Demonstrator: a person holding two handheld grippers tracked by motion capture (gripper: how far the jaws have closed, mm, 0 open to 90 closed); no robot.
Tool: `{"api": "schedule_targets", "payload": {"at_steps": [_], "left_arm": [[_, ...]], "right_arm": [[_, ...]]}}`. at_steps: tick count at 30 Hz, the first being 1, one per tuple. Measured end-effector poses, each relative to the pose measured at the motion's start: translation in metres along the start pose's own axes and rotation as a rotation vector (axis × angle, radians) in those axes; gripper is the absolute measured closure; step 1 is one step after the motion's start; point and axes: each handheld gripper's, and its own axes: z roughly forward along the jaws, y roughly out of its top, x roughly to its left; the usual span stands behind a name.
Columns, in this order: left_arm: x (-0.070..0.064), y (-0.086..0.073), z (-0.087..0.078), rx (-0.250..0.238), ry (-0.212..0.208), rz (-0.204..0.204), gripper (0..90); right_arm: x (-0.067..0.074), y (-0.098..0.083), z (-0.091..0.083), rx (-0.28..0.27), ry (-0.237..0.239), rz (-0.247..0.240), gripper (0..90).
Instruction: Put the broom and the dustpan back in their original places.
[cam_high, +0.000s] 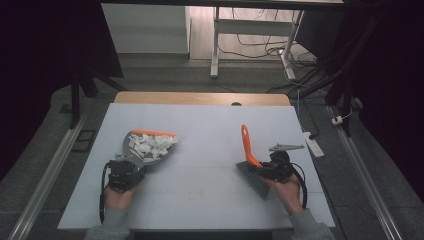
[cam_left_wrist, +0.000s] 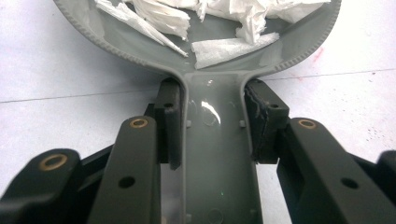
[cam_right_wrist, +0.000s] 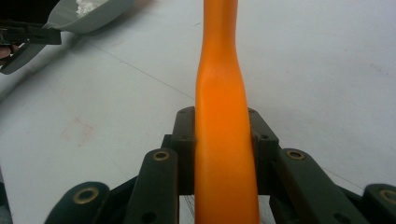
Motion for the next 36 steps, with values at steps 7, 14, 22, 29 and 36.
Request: {"api": "schedule_targets", "payload": {"at_steps": [7,14,22,29,36], "left_arm": [[0.001,0.0,0.004,0.009,0.011,-0.017,61.5],[-0.001,0.0,0.005,0.011,0.017,-0.011,61.0],[-0.002,0.0,0.006,0.007,0.015,-0.007,54.7],[-0.002,0.0,0.004,-0.002,-0.002,0.006,46.9],[-0.002,-0.001,0.003,-0.007,-0.011,0.013,41.5]], "right_arm": [[-0.005,0.0,0.002,0.009,-0.01,0.005,70.4],[-0.01,0.001,0.004,0.018,-0.018,0.024,70.2],[-0.019,0.002,0.005,0.037,-0.038,0.041,69.2],[-0.022,0.003,0.005,0.051,-0.059,0.033,68.2],[-0.024,0.003,0.005,0.056,-0.095,0.014,65.1]]}}
